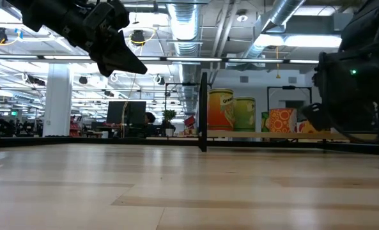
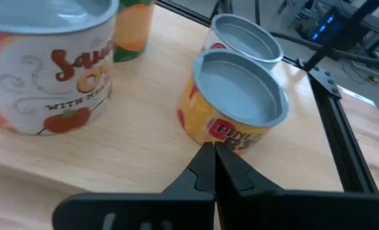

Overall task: Pick and place cans onto a shelf
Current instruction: Return to Home Position

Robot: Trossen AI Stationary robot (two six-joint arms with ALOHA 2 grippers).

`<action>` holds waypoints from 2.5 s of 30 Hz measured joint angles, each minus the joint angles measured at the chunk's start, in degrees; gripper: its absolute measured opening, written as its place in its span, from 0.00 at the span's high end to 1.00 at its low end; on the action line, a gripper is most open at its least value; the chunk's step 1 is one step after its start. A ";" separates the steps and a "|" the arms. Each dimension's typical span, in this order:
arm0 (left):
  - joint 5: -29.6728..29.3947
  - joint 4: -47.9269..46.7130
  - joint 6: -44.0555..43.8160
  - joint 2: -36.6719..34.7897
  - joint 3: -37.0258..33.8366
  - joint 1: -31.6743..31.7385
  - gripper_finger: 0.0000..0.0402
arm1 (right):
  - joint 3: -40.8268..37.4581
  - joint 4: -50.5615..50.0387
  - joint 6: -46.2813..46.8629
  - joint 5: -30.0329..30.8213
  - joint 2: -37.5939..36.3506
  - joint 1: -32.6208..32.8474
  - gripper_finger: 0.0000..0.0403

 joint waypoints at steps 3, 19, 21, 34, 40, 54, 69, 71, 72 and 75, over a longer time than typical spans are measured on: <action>0.02 -0.25 -0.18 0.00 0.00 0.00 1.00 | 0.05 -0.81 2.69 -0.12 0.00 1.40 0.97; 1.98 -3.09 -3.60 0.00 0.00 0.02 1.00 | 18.98 -1.50 -1.57 -33.90 -0.04 29.48 0.92; 4.93 -4.63 -6.99 0.00 0.00 0.02 1.00 | 19.19 2.52 0.88 -31.33 0.00 32.08 0.92; 21.22 -0.50 -4.60 -0.15 -0.71 -3.67 1.00 | 12.29 43.55 -62.61 -17.50 -9.85 42.38 0.93; 34.99 25.75 1.12 -0.20 -10.90 -0.14 1.00 | -3.80 71.92 -74.72 -37.05 -15.32 31.91 0.93; 42.45 39.46 -0.19 -0.11 -16.17 8.01 1.00 | -24.93 89.12 -78.92 -48.30 -35.99 23.17 0.92; 43.60 51.32 2.24 -0.09 -24.67 10.47 1.00 | -25.18 63.99 -77.37 -48.78 -57.10 16.97 0.93; 42.06 59.22 -0.21 -0.09 -28.17 10.47 1.00 | -25.20 60.70 -76.97 -49.72 -60.46 16.49 0.93; 41.41 62.21 -0.98 -0.12 -29.53 10.47 1.00 | -25.20 59.16 -76.97 -49.81 -62.01 16.40 0.93; 41.03 63.31 -2.93 -0.25 -31.01 10.56 1.00 | -25.22 54.95 -77.26 -49.90 -66.52 16.37 0.93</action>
